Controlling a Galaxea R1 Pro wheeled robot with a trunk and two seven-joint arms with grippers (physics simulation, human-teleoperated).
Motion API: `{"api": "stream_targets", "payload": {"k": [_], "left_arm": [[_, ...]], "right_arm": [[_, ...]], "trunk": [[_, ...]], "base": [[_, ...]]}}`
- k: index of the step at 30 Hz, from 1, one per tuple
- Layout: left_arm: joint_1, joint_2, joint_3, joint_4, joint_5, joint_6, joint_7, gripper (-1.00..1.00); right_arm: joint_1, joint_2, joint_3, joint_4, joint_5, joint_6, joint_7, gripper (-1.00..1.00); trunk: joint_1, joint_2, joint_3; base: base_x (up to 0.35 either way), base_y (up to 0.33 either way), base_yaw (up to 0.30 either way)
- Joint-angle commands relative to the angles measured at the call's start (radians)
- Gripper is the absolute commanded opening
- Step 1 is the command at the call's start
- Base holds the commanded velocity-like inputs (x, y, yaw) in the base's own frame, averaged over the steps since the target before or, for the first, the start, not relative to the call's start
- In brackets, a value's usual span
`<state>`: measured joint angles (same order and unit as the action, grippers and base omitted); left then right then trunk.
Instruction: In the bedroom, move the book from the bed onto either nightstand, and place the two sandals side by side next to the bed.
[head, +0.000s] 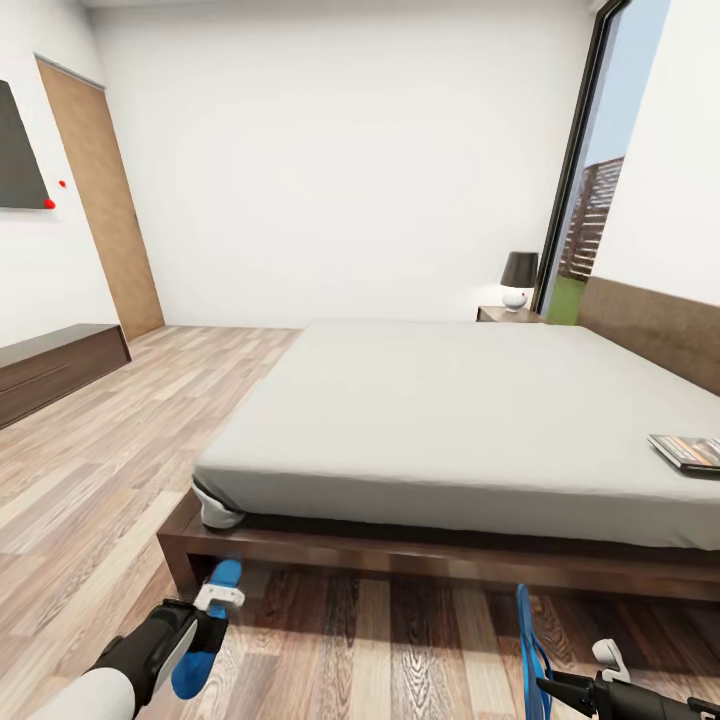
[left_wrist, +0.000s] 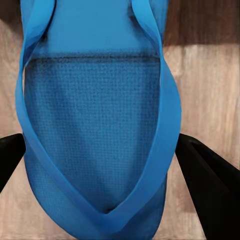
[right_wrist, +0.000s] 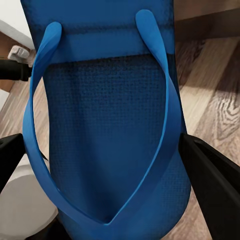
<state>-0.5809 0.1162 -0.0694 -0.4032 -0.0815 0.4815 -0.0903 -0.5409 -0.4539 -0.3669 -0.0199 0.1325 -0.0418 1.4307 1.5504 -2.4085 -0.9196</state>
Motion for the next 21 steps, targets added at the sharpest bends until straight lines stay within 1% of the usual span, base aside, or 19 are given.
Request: {"api": "stream_targets", "payload": {"k": [1,5,10,13,15,17,19,21], "left_arm": [[-0.001,0.001,-0.005,0.007,-0.010,0.005,-0.007,-1.00],[-0.001,0.000,-0.006,0.024,-0.010,0.006,-0.008,-1.00],[-0.001,-0.010,-0.006,0.082,-0.011,0.000,-0.011,-1.00],[-0.001,-0.014,-0.006,0.096,-0.012,-0.012,-0.009,-1.00],[-0.001,-0.023,-0.006,0.099,-0.013,-0.027,-0.007,-1.00],[-0.001,-0.030,-0.006,0.101,-0.013,-0.060,-0.004,-1.00],[-0.001,-0.033,-0.006,0.105,-0.013,-0.098,-0.003,-1.00],[-0.001,-0.034,-0.005,0.106,-0.013,-0.117,-0.003,-1.00]], "right_arm": [[-0.001,0.000,-0.009,0.000,0.010,-0.004,0.002,-1.00],[-0.001,0.000,-0.009,0.000,0.010,-0.004,0.002,-1.00],[-0.001,0.000,-0.009,0.000,0.010,-0.004,0.002,-1.00],[-0.001,-0.001,-0.009,0.000,0.010,-0.004,0.002,-1.00],[-0.001,-0.001,-0.009,0.000,0.010,-0.004,0.002,-1.00],[-0.001,-0.001,-0.009,0.000,0.010,-0.004,0.002,-1.00],[-0.001,0.000,-0.009,0.000,0.010,-0.004,0.002,-1.00],[-0.001,0.000,-0.009,0.000,0.010,-0.004,0.002,-1.00]], "trunk": [[0.004,-0.007,-0.004],[0.019,-0.035,-0.017],[0.019,-0.035,-0.017],[0.019,-0.035,-0.017],[0.019,-0.035,-0.017],[0.019,-0.035,-0.017],[0.019,-0.035,-0.017],[0.019,-0.035,-0.017]], "base": [[0.000,0.000,0.000],[0.000,0.000,0.000],[0.000,0.000,0.000],[0.000,0.000,0.000],[0.000,0.000,0.000],[0.000,0.000,0.000],[0.000,0.000,0.000],[0.000,0.000,0.000]]}}
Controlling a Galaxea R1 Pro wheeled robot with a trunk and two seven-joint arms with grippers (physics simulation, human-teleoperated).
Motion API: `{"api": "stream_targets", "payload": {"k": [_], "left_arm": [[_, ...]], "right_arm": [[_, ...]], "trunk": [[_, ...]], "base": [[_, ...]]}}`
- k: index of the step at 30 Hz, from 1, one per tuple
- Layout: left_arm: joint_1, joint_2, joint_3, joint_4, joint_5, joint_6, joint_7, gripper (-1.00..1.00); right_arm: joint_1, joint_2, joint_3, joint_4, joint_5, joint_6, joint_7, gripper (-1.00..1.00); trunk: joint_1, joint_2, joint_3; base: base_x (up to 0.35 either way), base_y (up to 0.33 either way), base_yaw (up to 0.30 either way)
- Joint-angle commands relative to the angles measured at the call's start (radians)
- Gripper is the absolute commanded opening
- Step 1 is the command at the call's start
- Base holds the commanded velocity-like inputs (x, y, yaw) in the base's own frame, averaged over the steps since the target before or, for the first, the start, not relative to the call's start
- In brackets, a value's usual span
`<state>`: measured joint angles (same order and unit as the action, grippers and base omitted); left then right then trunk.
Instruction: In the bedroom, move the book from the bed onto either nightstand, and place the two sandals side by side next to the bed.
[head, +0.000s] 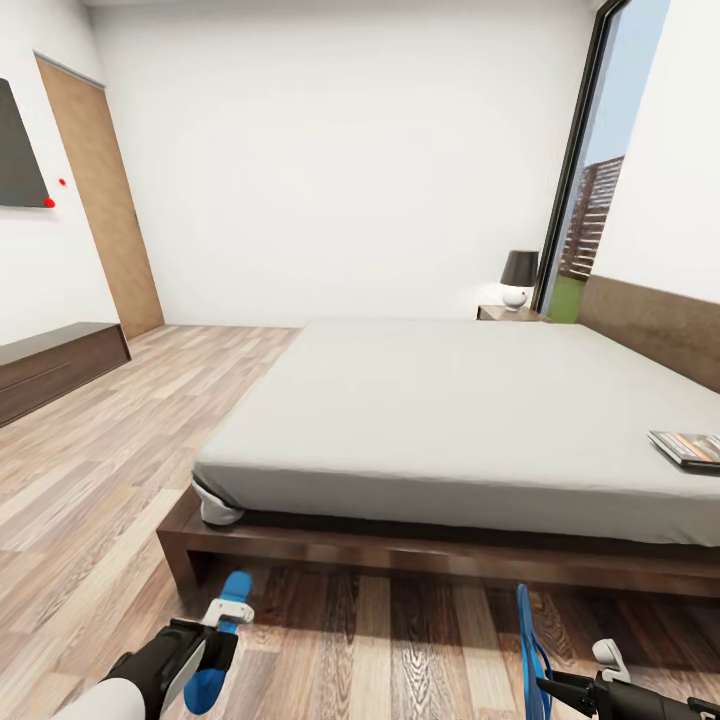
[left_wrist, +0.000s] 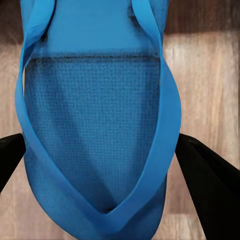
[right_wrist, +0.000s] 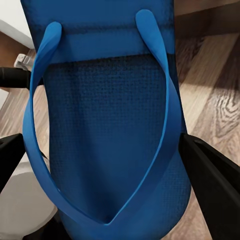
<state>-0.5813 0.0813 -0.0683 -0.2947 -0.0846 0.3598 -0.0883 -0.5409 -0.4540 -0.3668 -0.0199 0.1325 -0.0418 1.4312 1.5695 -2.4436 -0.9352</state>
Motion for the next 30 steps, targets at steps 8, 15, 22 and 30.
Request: {"api": "stream_targets", "payload": {"k": [8,15,22,30], "left_arm": [[0.000,0.000,-0.006,-0.001,-0.008,-0.010,-0.005,-1.00],[0.000,0.000,-0.005,0.000,-0.006,-0.012,-0.006,-1.00],[0.000,0.000,-0.005,0.000,-0.006,-0.012,-0.007,-1.00],[0.000,0.000,-0.005,0.000,-0.005,-0.012,-0.007,-1.00]], "right_arm": [[-0.001,0.000,-0.009,0.000,0.010,-0.004,0.002,-1.00],[-0.001,0.000,-0.009,0.000,0.010,-0.004,0.003,-1.00],[-0.001,-0.001,-0.008,0.001,0.010,-0.004,0.003,-1.00],[-0.001,-0.001,-0.008,0.002,0.009,-0.004,0.003,-1.00]], "trunk": [[0.030,-0.056,-0.026],[0.034,-0.058,-0.053],[0.037,-0.060,-0.080],[0.040,-0.062,-0.111]], "base": [[0.000,0.000,0.000],[0.000,0.000,0.000],[0.000,0.000,0.000],[0.000,0.000,0.000]]}}
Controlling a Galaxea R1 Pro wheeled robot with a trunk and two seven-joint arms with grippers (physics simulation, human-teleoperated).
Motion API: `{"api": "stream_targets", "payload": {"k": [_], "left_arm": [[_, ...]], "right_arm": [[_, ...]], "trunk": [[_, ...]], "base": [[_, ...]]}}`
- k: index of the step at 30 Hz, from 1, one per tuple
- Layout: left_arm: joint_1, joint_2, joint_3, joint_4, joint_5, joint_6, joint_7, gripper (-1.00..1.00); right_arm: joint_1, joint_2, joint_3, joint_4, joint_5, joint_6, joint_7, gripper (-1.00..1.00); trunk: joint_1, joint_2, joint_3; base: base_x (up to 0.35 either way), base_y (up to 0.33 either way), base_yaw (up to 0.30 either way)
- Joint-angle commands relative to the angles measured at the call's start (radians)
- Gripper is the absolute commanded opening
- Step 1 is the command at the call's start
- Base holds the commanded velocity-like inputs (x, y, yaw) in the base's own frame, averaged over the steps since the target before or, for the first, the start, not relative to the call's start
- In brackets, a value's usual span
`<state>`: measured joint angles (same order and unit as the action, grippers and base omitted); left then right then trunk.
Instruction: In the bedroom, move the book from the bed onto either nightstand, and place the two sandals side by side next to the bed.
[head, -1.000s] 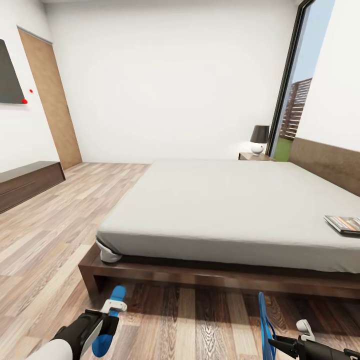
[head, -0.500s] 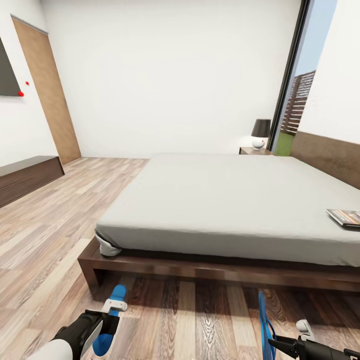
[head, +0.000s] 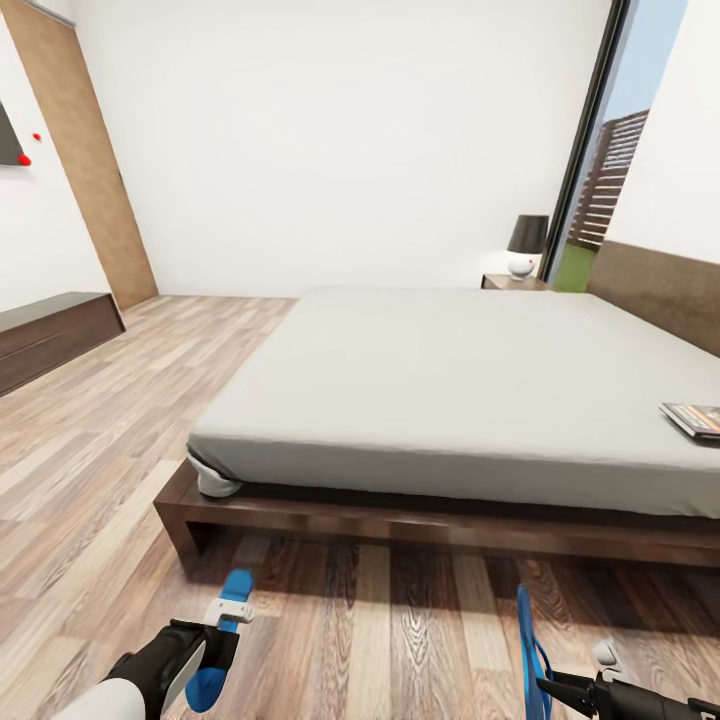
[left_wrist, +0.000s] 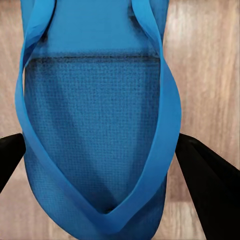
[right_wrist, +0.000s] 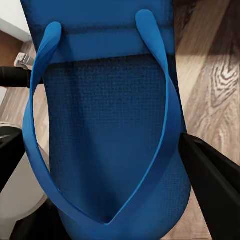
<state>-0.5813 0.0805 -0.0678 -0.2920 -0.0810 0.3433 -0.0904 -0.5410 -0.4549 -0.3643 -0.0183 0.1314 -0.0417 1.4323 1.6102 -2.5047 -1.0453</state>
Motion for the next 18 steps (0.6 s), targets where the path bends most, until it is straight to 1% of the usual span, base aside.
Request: {"api": "stream_targets", "payload": {"k": [1,18], "left_arm": [[0.000,0.001,-0.006,-0.003,-0.009,0.005,-0.005,-1.00],[0.000,0.001,-0.006,-0.001,-0.008,0.003,-0.006,-1.00]], "right_arm": [[-0.001,0.000,-0.010,0.000,0.010,-0.004,0.002,-1.00],[-0.001,0.000,-0.010,0.000,0.010,-0.004,0.002,-1.00]], "trunk": [[0.000,-0.001,-0.005],[0.008,-0.005,-0.071]], "base": [[0.000,0.000,0.000],[0.000,0.000,0.000]]}}
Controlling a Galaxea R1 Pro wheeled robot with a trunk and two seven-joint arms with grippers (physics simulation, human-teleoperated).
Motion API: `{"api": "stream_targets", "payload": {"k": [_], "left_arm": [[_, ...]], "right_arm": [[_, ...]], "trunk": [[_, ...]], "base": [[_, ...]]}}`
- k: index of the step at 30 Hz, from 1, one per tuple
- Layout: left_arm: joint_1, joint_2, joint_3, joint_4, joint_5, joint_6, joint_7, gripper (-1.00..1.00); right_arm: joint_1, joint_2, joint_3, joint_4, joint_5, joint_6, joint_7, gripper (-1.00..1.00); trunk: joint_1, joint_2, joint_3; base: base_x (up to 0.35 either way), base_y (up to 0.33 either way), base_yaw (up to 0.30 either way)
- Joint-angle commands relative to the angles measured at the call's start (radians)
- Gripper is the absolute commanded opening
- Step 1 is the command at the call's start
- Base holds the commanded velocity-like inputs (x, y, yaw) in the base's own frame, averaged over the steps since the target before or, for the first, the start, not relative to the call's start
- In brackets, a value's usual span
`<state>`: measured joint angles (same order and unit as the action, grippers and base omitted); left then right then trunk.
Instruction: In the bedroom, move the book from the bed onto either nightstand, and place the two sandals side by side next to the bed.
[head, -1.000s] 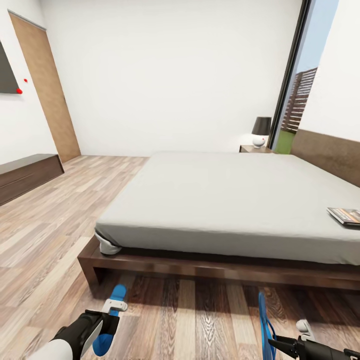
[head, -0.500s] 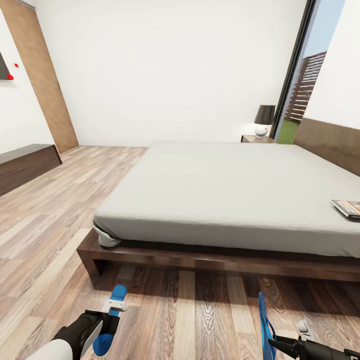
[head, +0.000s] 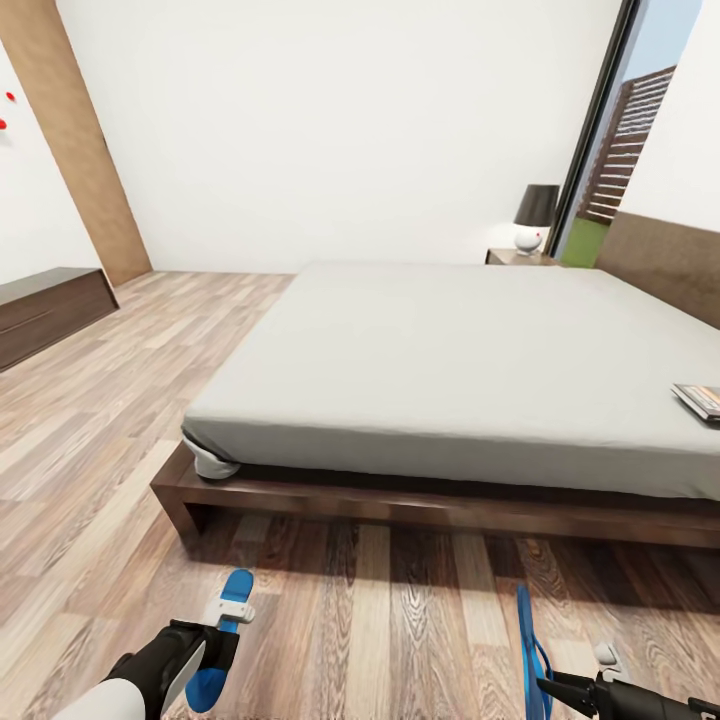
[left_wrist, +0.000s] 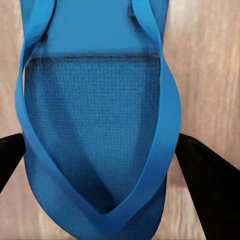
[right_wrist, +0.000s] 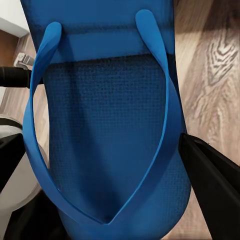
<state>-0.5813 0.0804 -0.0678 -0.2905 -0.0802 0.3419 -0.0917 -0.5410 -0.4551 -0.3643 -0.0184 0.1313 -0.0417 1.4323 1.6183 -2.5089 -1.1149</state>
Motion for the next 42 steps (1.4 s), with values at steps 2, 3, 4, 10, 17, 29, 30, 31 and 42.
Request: {"api": "stream_targets", "payload": {"k": [2,3,4,10,17,29,30,31,42], "left_arm": [[0.000,0.001,-0.006,-0.002,-0.009,0.005,-0.005,-1.00],[0.000,0.001,-0.006,-0.002,-0.009,0.005,-0.006,-1.00],[0.000,0.000,-0.006,-0.002,-0.009,0.005,-0.006,-1.00],[0.000,-0.001,-0.006,0.000,-0.009,0.004,-0.006,-1.00],[0.001,-0.001,-0.006,0.017,-0.009,0.003,-0.006,-1.00],[0.001,-0.001,-0.007,0.017,-0.009,0.003,-0.006,-1.00],[0.001,-0.001,-0.007,0.017,-0.009,0.003,-0.006,-1.00],[0.001,-0.001,-0.007,0.017,-0.009,0.003,-0.006,-1.00],[0.000,-0.001,-0.007,0.017,-0.009,0.003,-0.006,-1.00]], "right_arm": [[-0.001,0.000,-0.010,0.000,0.010,-0.004,0.002,-1.00],[-0.001,0.000,-0.010,0.000,0.010,-0.004,0.002,-1.00],[-0.001,0.000,-0.010,0.000,0.010,-0.004,0.002,-1.00],[-0.001,0.000,-0.010,0.000,0.011,-0.004,0.002,-1.00],[-0.001,0.000,-0.010,0.000,0.011,-0.004,0.002,-1.00],[-0.001,0.000,-0.010,0.000,0.011,-0.004,0.002,-1.00],[-0.001,0.000,-0.010,0.000,0.011,-0.004,0.002,-1.00],[-0.001,0.000,-0.010,0.000,0.010,-0.004,0.002,-1.00],[-0.001,0.000,-0.010,0.000,0.011,-0.004,0.002,-1.00]], "trunk": [[0.001,-0.001,-0.009],[0.001,-0.001,-0.013],[0.002,-0.001,-0.016],[0.004,-0.003,-0.040],[0.007,-0.004,-0.067],[0.013,-0.007,-0.113],[0.013,-0.007,-0.117],[0.014,-0.008,-0.121],[0.019,-0.010,-0.163]], "base": [[0.000,0.000,0.000],[0.000,0.000,0.000],[0.000,0.000,0.000],[0.000,0.000,0.000],[0.000,0.000,0.000],[0.000,0.000,0.000],[0.000,0.000,0.000],[0.000,0.000,0.000],[0.000,0.000,0.000]]}}
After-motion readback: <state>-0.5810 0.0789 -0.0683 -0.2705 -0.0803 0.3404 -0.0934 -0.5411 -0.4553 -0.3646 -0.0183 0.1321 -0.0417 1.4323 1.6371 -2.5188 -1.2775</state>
